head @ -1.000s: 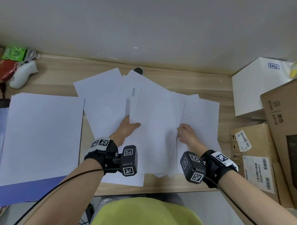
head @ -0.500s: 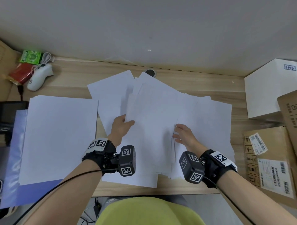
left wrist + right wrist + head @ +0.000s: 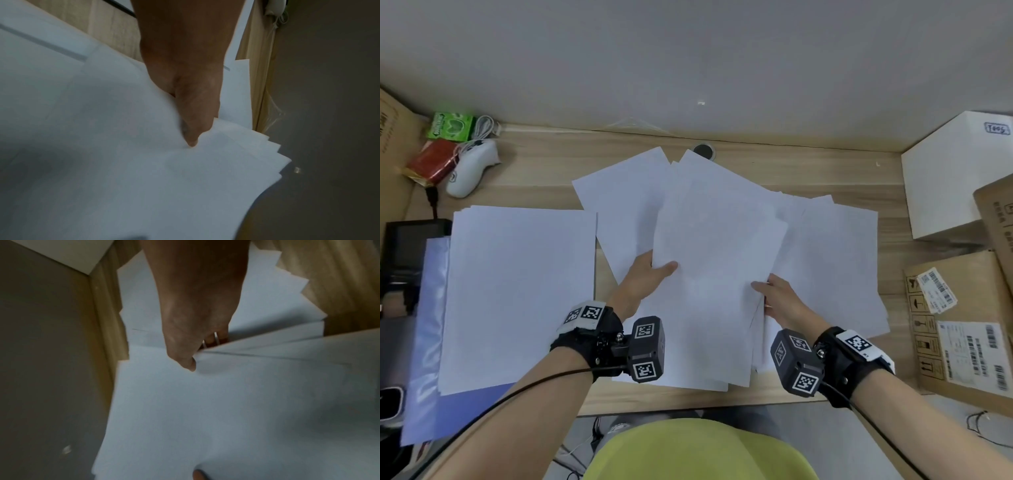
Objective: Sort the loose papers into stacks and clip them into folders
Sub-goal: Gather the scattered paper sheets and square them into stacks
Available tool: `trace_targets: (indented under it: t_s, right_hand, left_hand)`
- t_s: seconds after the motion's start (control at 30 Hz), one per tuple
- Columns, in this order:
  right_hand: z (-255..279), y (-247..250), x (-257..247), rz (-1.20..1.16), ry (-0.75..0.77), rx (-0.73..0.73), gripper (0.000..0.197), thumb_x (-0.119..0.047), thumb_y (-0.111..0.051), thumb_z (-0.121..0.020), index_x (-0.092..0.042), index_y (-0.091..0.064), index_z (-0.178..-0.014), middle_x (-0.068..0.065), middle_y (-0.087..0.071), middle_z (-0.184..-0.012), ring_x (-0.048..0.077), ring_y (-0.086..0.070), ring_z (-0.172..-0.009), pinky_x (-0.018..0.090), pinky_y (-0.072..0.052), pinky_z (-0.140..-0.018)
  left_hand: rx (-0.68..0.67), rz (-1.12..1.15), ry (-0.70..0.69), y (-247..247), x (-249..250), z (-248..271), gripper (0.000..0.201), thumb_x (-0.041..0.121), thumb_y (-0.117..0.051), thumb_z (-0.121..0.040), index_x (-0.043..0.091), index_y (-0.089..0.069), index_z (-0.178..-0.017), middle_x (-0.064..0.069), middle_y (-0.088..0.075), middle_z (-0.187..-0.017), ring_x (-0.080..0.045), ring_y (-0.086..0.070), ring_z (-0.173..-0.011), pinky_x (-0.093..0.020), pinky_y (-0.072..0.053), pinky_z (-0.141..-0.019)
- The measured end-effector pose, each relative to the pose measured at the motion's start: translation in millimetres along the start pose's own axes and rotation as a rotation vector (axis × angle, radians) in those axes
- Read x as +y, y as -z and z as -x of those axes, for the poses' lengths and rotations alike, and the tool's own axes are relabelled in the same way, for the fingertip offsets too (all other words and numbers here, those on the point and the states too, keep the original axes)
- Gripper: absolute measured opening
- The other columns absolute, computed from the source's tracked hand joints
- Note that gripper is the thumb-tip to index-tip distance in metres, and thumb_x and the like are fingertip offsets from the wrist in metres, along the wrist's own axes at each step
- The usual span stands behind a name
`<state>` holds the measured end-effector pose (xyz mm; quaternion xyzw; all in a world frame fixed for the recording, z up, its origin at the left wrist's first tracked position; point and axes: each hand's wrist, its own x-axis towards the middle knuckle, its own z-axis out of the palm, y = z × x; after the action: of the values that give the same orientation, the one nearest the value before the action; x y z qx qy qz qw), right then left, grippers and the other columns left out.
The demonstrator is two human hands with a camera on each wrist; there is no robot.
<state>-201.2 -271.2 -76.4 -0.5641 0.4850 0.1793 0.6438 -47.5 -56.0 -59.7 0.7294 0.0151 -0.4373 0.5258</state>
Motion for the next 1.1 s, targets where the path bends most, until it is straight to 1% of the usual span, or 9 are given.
trace_targets:
  t_s: [0.1, 0.17, 0.37, 0.57, 0.73, 0.87, 0.93, 1.03, 1.1]
  right_hand:
    - [13, 3, -35, -0.080, 0.121, 0.009, 0.004, -0.015, -0.056, -0.093, -0.015, -0.052, -0.094, 0.011, -0.054, -0.102, 0.025, -0.055, -0.093, 0.036, -0.044, -0.083]
    - [28, 3, -69, -0.162, 0.269, 0.018, 0.017, -0.007, -0.052, -0.093, -0.013, -0.057, -0.108, 0.010, -0.062, -0.109, 0.025, -0.060, -0.096, 0.034, -0.047, -0.083]
    - [75, -18, -130, -0.241, 0.632, 0.096, 0.031, 0.008, -0.046, -0.089, -0.014, -0.062, -0.103, -0.001, -0.068, -0.102, 0.012, -0.065, -0.093, 0.020, -0.051, -0.076]
    - [70, -44, -90, 0.034, 0.527, 0.010, 0.053, 0.005, -0.042, -0.086, -0.021, -0.051, -0.131, -0.005, -0.061, -0.125, 0.017, -0.055, -0.120, 0.031, -0.044, -0.096]
    - [85, -53, -113, -0.003, 0.579, 0.027, 0.048, 0.003, -0.039, -0.091, -0.019, -0.050, -0.132, -0.004, -0.062, -0.124, 0.016, -0.056, -0.116, 0.027, -0.043, -0.092]
    - [90, -59, -119, -0.102, 0.631, 0.031, 0.043, 0.001, -0.041, -0.090, -0.017, -0.053, -0.127, 0.002, -0.063, -0.123, 0.019, -0.059, -0.112, 0.027, -0.045, -0.086]
    - [88, -64, -99, 0.038, 0.571, -0.035, 0.046, 0.000, -0.041, -0.092, -0.020, -0.046, -0.133, -0.004, -0.058, -0.127, 0.015, -0.055, -0.116, 0.023, -0.043, -0.088]
    - [73, -66, -52, 0.361, 0.352, -0.262, 0.050, -0.016, -0.039, -0.101, -0.023, -0.024, -0.148, -0.014, -0.036, -0.145, 0.009, -0.033, -0.135, 0.027, -0.028, -0.109]
    - [66, -67, -37, 0.416, 0.260, -0.274, 0.048, -0.028, -0.035, -0.103, -0.021, -0.026, -0.149, -0.012, -0.034, -0.148, 0.011, -0.031, -0.139, 0.030, -0.024, -0.112]
  left_hand:
    - [-0.021, 0.050, -0.104, 9, 30, 3, 0.030, 0.020, -0.070, -0.088, 0.021, -0.061, -0.117, 0.008, -0.069, -0.113, -0.011, -0.065, -0.106, -0.033, -0.051, -0.096]
    - [0.009, 0.064, -0.192, 15, 58, 6, 0.040, 0.017, -0.079, -0.079, 0.015, -0.063, -0.116, 0.001, -0.072, -0.110, -0.015, -0.069, -0.101, -0.036, -0.055, -0.092]
    - [0.123, 0.083, -0.453, 29, 118, 31, 0.038, 0.013, -0.085, -0.071, 0.017, -0.068, -0.105, 0.003, -0.074, -0.099, -0.010, -0.072, -0.090, -0.024, -0.058, -0.079]
    - [0.097, 0.040, -0.359, 44, 76, 44, 0.042, 0.024, -0.082, -0.076, 0.023, -0.064, -0.114, 0.008, -0.071, -0.107, -0.007, -0.066, -0.102, -0.021, -0.050, -0.083]
    - [0.104, 0.099, -0.442, 54, 92, 57, 0.028, 0.022, -0.078, -0.080, 0.027, -0.067, -0.105, 0.012, -0.073, -0.103, -0.007, -0.069, -0.098, -0.027, -0.054, -0.088]
    - [0.113, 0.175, -0.506, 63, 94, 60, 0.035, 0.019, -0.081, -0.077, 0.020, -0.067, -0.110, 0.003, -0.073, -0.108, -0.014, -0.070, -0.100, -0.029, -0.056, -0.085]
    - [0.099, 0.147, -0.412, 67, 68, 55, 0.040, 0.021, -0.080, -0.078, 0.020, -0.065, -0.115, 0.003, -0.072, -0.111, -0.014, -0.069, -0.103, -0.031, -0.055, -0.088]
    - [-0.028, -0.010, -0.221, 79, 16, 50, 0.043, 0.025, -0.068, -0.089, 0.018, -0.057, -0.130, 0.006, -0.066, -0.120, -0.017, -0.062, -0.115, -0.026, -0.051, -0.090]
    - [-0.031, -0.053, -0.166, 88, -4, 51, 0.040, 0.025, -0.061, -0.094, 0.017, -0.054, -0.133, 0.007, -0.064, -0.122, -0.018, -0.059, -0.118, -0.025, -0.049, -0.090]
